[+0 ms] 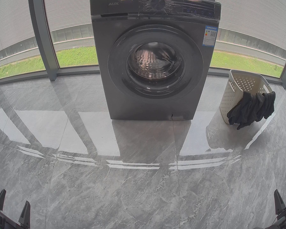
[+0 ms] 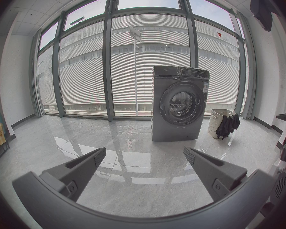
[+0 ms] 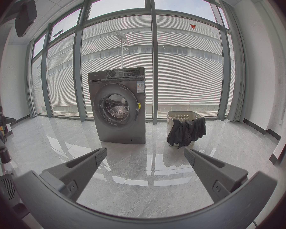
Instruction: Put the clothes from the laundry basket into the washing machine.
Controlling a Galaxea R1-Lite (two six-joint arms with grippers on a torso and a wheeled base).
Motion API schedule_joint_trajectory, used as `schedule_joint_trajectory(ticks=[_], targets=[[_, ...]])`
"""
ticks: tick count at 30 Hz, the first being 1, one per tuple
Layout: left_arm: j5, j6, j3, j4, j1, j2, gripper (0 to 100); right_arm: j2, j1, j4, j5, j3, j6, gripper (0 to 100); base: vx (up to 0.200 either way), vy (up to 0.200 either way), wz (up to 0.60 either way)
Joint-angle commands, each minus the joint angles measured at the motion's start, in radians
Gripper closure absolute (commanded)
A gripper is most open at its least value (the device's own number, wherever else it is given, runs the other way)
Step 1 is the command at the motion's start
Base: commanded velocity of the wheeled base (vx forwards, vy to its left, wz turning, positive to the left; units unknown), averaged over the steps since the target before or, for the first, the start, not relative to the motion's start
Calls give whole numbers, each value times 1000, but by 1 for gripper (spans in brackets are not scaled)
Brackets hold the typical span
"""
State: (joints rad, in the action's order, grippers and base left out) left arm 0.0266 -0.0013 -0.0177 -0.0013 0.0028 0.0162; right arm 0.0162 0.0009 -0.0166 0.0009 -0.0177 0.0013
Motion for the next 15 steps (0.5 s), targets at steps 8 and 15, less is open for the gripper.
schedule_joint_trajectory(ticks=[8, 15], targets=[[-1, 1, 16, 0, 0, -16, 0, -16, 1, 0, 1, 18, 0, 0, 0, 0, 0], [-1, 1, 18, 0, 0, -16, 0, -16, 1, 0, 1, 18, 0, 0, 0, 0, 0]])
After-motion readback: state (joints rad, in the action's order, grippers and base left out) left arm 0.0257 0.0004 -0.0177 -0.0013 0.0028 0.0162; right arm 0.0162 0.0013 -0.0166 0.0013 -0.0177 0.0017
